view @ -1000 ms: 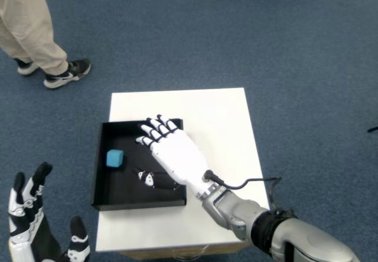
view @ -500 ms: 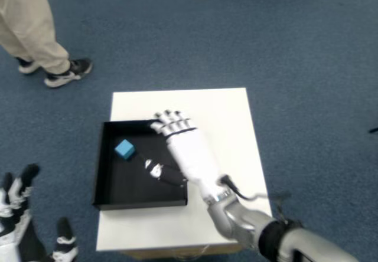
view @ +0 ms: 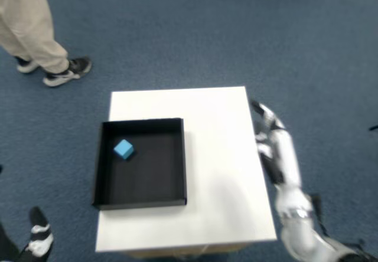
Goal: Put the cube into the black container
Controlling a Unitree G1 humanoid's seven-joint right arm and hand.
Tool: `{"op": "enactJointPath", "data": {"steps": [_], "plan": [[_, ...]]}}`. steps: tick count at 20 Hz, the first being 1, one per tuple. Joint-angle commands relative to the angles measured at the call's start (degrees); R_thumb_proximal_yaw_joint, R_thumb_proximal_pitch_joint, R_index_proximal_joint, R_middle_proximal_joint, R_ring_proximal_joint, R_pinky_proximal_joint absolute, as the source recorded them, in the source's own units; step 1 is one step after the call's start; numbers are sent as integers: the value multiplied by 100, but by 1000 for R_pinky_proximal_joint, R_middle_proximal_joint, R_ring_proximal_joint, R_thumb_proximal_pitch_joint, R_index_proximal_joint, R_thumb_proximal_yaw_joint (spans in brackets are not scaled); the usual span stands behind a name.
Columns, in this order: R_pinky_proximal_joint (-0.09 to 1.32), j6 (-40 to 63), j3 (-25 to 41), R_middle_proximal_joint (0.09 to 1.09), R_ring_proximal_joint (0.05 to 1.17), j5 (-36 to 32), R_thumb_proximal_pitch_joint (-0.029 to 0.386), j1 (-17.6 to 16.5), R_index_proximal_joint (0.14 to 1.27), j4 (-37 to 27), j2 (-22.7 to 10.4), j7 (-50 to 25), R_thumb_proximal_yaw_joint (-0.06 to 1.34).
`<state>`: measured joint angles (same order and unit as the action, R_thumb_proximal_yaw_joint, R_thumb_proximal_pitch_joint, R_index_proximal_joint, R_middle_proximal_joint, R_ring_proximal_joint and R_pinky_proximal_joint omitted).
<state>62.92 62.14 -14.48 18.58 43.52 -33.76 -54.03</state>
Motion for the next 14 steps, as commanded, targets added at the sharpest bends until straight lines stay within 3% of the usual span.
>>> {"op": "enactJointPath", "data": {"steps": [1,5,14], "plan": [[83,906,-177,202,199,-470,247,76,265,22,-261,169,-2],[60,1263,-110,198,194,-1057,224,-120,271,201,-353,383,-8],[-47,1427,185,182,162,-1627,211,-198,260,712,-31,988,-16]]}}
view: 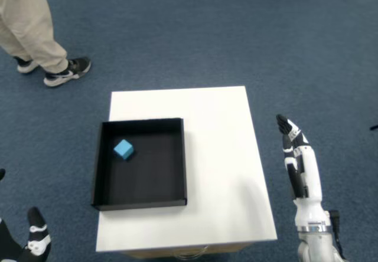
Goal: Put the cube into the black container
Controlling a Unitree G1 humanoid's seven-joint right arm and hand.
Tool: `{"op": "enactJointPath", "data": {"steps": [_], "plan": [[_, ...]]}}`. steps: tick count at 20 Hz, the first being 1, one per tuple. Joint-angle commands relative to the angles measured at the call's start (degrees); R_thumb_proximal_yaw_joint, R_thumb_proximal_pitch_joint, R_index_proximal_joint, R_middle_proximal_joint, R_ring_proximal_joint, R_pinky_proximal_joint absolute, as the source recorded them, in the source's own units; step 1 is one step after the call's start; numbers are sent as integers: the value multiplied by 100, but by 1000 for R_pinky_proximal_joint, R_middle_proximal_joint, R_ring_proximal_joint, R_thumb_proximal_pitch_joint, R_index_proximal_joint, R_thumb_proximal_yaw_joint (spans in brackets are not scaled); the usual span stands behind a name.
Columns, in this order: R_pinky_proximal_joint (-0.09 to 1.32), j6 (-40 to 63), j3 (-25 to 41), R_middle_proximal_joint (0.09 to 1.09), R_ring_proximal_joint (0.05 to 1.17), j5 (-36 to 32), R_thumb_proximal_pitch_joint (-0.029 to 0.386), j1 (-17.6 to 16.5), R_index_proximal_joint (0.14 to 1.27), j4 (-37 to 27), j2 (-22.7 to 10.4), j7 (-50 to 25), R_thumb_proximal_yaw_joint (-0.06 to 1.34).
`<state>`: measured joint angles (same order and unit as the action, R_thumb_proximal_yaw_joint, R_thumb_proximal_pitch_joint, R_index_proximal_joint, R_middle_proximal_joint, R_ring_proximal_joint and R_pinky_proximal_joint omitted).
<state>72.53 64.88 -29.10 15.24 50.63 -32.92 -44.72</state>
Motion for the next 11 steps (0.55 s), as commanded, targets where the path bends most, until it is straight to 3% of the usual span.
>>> {"op": "enactJointPath", "data": {"steps": [1,11], "plan": [[-50,478,-80,181,161,-194,211,134,259,44,-103,96,-16],[-67,479,-44,184,157,-462,201,181,253,404,159,385,-22]]}}
